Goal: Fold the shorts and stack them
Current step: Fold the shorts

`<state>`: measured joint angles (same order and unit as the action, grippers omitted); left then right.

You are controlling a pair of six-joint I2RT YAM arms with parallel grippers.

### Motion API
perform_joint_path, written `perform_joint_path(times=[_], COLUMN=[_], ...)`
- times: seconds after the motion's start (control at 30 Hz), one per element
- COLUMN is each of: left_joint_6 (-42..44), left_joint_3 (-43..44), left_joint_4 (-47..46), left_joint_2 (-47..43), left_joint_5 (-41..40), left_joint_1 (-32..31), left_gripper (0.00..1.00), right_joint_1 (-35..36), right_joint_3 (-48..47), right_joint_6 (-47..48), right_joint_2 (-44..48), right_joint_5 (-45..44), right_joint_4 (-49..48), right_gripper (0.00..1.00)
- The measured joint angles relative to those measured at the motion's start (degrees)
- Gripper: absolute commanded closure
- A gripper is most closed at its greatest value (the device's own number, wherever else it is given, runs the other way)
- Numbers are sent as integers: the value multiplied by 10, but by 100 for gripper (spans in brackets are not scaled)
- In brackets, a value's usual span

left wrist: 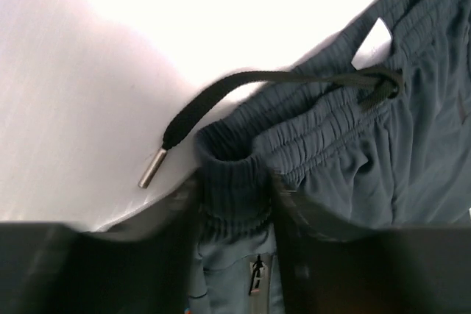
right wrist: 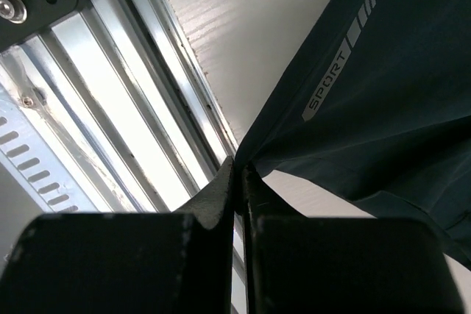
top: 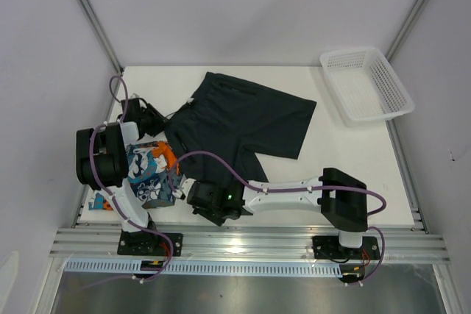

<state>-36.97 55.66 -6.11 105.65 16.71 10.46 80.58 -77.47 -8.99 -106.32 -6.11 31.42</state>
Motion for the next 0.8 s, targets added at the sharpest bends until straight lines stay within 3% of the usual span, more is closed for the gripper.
perform_joint_path(times=[0.07, 0.1, 0.23, 0.47, 0.8], left_joint_6=[-1, 0, 4, 6, 14], left_joint_3=[0, 0, 0, 4, 28], left_joint_4=[1, 1, 1, 16, 135], left_joint_2=[4, 6, 7, 3, -54], left_joint_5=[1, 2, 7, 19, 33], left_joint_1=[0, 0, 0, 2, 3], left_gripper=[72, 84, 100, 100, 100], right_joint_1=[1, 1, 2, 12, 72], right_joint_3=[5, 7, 12, 38, 59], right_joint_6=[0, 0, 0, 0, -9], right_joint_2=[1, 2, 6, 49, 105], right_joint_5=[2, 2, 5, 15, 5], right_joint_4=[0, -1, -1, -1, 0], right_gripper=[100, 100, 100, 100, 100])
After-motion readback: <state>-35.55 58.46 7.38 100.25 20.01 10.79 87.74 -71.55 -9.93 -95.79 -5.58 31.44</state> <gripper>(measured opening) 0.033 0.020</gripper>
